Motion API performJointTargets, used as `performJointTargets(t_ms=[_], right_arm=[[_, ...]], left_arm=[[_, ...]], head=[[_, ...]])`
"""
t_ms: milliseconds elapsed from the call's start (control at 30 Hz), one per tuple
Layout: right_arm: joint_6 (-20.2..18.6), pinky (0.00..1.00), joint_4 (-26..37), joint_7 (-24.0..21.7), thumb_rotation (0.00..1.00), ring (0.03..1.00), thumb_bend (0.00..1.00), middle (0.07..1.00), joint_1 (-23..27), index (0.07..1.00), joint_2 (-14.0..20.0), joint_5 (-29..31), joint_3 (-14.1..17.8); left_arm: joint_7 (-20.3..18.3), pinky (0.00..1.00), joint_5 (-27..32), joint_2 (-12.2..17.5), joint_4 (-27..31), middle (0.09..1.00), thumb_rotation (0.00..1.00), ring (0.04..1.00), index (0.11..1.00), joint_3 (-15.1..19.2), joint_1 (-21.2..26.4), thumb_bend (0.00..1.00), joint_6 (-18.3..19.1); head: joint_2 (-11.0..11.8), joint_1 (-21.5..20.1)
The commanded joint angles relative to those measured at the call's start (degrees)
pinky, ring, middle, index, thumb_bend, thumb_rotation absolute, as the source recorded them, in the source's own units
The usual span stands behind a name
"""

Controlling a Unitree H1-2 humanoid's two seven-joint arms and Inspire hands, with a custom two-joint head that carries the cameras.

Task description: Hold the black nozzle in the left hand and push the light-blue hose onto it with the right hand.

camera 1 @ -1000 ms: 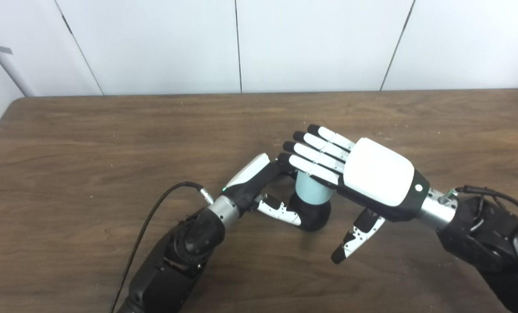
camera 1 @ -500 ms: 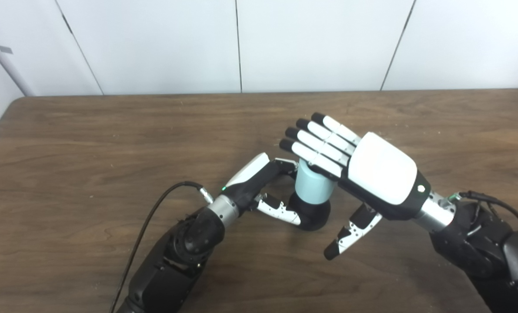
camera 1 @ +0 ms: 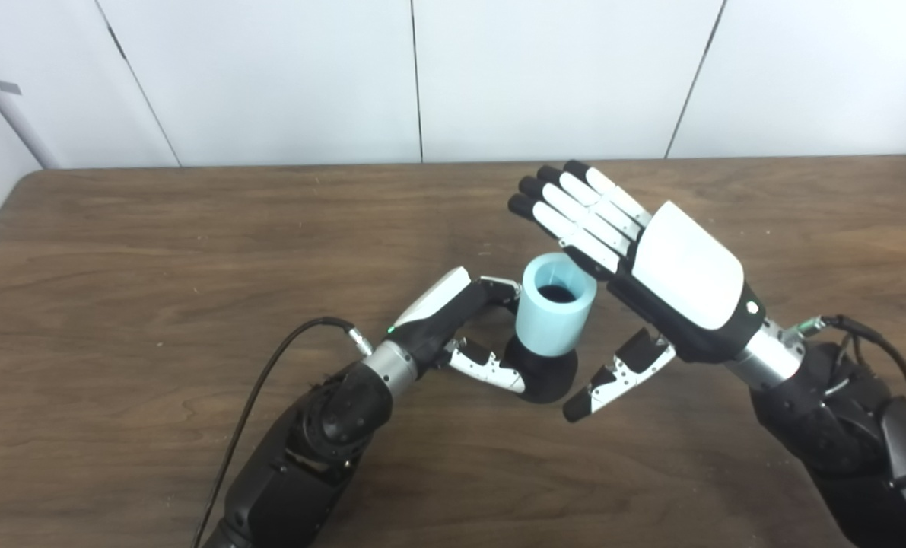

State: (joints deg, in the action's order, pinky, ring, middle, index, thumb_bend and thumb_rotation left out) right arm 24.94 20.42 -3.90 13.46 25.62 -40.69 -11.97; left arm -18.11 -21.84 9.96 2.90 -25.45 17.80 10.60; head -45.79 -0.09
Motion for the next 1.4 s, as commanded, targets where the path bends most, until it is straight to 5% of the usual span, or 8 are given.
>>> performJointTargets(t_ms=[0,567,867,1133,1267,1300,1367], right_arm=[[-1.05,1.0,2.23,-0.77,0.58,1.0,1.0,1.0,1.79,1.0,-0.66,3.8,1.18],[-18.85,1.0,6.08,-10.37,0.7,1.0,1.0,1.0,-1.34,1.0,-6.15,24.66,5.05],[-41.97,1.0,9.68,-11.28,0.89,1.0,1.0,1.0,-1.76,1.0,-11.28,32.24,9.48],[-41.15,1.0,7.7,-11.47,0.95,1.0,1.0,1.0,-1.93,1.0,-10.62,34.37,9.81],[-41.91,1.0,7.45,-11.16,0.99,1.0,1.0,1.0,-2.26,1.0,-10.55,34.5,10.06],[-42.14,1.0,7.45,-11.12,1.0,1.0,1.0,1.0,-2.35,1.0,-10.55,34.53,10.12],[-42.36,1.0,7.58,-11.07,1.0,1.0,1.0,1.0,-2.43,1.0,-10.58,33.94,9.8]], left_arm=[[-1.53,0.89,-2.03,1.5,-0.88,0.616,0.08,0.733,0.483,-0.27,-0.07,0.51,2.75],[-0.55,0.9,-1.94,1.74,-1.09,0.609,0.08,0.723,0.483,0.61,0.02,0.51,1.23],[-0.33,0.91,-1.5,1.15,-0.75,0.612,0.08,0.739,0.482,1.16,-0.27,0.51,1.6],[-0.63,0.91,-1.03,1.27,0.12,0.625,0.08,0.757,0.483,1.93,-0.61,0.52,1.93],[-0.06,0.96,-0.61,1.07,1.11,0.713,0.08,0.839,0.492,2.52,-1.25,0.52,0.64],[0.14,0.98,-0.51,0.97,1.29,0.776,0.22,0.879,0.605,2.67,-1.44,0.74,0.11],[0.71,1.0,-0.23,0.81,0.77,0.853,0.31,0.927,0.706,2.83,-1.73,0.89,-2.07]], head=[[-0.08,-0.04],[-0.09,0.12],[-0.18,0.18],[-0.13,0.26],[-0.17,0.39],[-0.16,0.37],[-0.18,0.36]])
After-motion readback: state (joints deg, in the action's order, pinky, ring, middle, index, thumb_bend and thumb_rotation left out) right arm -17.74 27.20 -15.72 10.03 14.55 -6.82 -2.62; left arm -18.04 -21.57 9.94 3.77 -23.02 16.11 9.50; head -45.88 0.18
